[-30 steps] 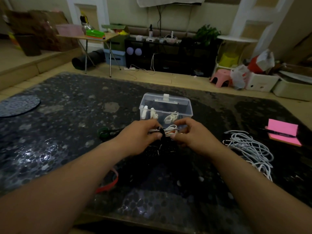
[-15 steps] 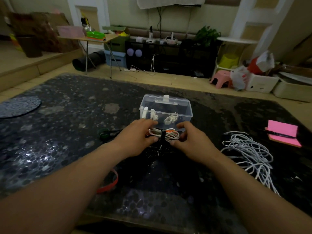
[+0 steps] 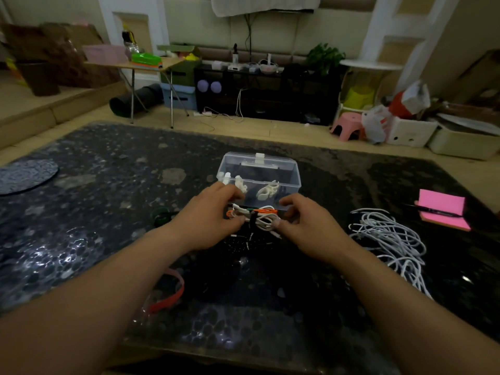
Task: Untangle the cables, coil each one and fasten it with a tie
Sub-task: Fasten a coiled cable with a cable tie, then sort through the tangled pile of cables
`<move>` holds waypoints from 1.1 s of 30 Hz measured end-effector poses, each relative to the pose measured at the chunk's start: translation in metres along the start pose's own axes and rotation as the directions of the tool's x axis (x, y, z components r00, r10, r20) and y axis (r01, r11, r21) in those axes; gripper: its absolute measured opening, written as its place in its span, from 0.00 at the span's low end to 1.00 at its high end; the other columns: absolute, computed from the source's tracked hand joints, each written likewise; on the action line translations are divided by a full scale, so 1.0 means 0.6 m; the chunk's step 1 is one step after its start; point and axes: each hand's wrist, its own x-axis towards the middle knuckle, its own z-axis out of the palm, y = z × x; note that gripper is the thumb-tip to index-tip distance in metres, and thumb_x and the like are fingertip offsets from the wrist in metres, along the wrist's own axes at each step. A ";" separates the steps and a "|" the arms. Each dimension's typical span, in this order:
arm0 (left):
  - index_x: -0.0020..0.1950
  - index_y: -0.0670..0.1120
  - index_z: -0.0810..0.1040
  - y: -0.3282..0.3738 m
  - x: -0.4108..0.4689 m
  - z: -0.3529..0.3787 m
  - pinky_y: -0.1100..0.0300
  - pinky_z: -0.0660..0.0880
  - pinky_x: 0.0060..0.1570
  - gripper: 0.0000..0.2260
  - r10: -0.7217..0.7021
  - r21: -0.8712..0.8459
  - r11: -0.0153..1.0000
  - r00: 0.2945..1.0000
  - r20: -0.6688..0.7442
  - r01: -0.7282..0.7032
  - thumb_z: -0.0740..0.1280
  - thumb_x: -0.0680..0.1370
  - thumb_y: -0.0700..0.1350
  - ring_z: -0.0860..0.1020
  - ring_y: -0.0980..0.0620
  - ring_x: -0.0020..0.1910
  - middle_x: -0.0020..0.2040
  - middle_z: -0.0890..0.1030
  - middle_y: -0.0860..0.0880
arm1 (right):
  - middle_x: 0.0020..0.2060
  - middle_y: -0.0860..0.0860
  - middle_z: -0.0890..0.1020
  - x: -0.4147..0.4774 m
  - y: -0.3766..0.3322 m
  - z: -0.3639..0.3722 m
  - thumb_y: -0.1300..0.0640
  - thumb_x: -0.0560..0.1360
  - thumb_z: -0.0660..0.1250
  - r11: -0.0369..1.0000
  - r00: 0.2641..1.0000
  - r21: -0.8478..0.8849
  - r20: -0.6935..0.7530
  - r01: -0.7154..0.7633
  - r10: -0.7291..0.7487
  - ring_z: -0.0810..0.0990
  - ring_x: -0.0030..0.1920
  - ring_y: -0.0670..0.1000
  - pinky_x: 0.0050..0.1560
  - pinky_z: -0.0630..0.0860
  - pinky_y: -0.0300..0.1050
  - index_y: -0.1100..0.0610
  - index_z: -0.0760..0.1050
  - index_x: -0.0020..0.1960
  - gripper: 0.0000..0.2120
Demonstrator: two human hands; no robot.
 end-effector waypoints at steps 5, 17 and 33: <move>0.59 0.50 0.78 0.031 0.015 -0.001 0.48 0.77 0.58 0.10 0.035 -0.068 0.997 0.995 -0.090 -0.041 0.71 0.79 0.45 0.78 0.52 0.54 0.55 0.78 0.52 | 0.49 0.45 0.83 -0.022 0.023 -0.060 0.46 0.79 0.73 0.999 0.991 -0.017 -0.124 -0.045 0.043 0.80 0.49 0.46 0.51 0.75 0.44 0.48 0.79 0.62 0.14; 0.60 0.49 0.81 0.240 0.056 0.093 0.55 0.75 0.57 0.08 0.274 -0.048 0.961 0.954 0.119 -0.271 0.67 0.82 0.47 0.78 0.50 0.55 0.55 0.80 0.49 | 0.49 0.46 0.85 -0.093 0.130 -0.197 0.52 0.83 0.69 0.966 0.963 -0.122 -0.178 -0.226 0.203 0.82 0.50 0.47 0.50 0.73 0.44 0.49 0.84 0.56 0.06; 0.57 0.54 0.78 0.271 0.080 0.158 0.49 0.78 0.57 0.05 0.149 0.036 0.986 0.961 0.234 -0.162 0.65 0.82 0.50 0.79 0.50 0.54 0.54 0.80 0.52 | 0.40 0.51 0.85 -0.136 0.209 -0.233 0.32 0.77 0.68 0.871 0.897 -0.231 -0.017 -0.433 0.442 0.83 0.42 0.51 0.50 0.80 0.48 0.55 0.82 0.44 0.25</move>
